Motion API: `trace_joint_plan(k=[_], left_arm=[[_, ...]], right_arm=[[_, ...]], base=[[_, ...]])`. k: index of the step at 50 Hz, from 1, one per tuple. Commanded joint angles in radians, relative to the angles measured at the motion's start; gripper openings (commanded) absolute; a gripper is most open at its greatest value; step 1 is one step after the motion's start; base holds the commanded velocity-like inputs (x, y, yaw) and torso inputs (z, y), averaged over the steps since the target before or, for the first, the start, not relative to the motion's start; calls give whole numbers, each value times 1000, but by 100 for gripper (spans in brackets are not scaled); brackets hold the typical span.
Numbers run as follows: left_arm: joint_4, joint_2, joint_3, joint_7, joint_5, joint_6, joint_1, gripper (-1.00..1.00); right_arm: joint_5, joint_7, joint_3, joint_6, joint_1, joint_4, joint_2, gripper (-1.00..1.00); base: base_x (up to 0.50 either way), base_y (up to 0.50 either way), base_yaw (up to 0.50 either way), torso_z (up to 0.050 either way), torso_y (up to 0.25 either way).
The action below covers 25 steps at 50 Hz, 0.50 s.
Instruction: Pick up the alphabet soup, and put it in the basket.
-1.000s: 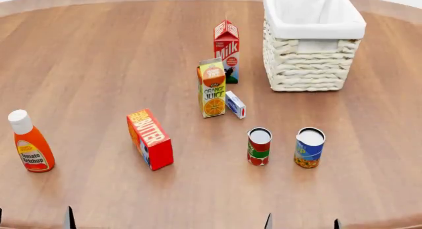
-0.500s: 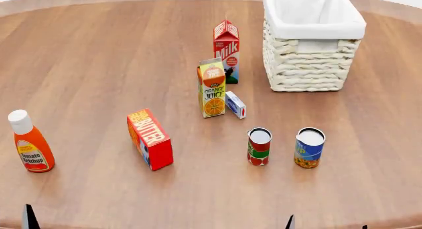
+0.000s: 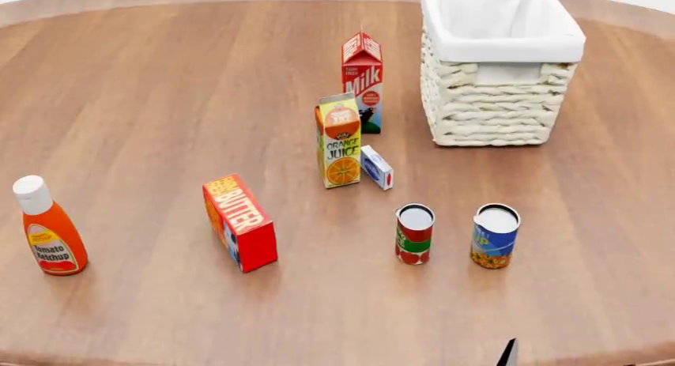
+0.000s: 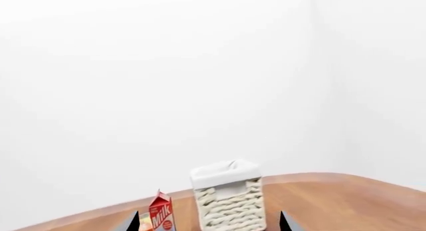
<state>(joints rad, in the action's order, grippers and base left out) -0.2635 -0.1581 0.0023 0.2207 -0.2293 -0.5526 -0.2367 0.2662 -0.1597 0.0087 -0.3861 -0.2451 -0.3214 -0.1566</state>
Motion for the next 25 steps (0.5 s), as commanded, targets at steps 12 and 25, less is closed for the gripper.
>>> trace_joint_plan(k=[12, 25], left_arm=[[-7, -16, -7, 25, -23, -20, -6, 100], [-1, -22, 5, 34, -17, -10, 2, 100]], right_arm=[[8, -23, 5, -34, -9, -2, -14, 100], [7, -38, -7, -7, 1, 2, -24, 100]], base=[[0, 0, 0, 0, 0], [-13, -78, 0, 0, 0]])
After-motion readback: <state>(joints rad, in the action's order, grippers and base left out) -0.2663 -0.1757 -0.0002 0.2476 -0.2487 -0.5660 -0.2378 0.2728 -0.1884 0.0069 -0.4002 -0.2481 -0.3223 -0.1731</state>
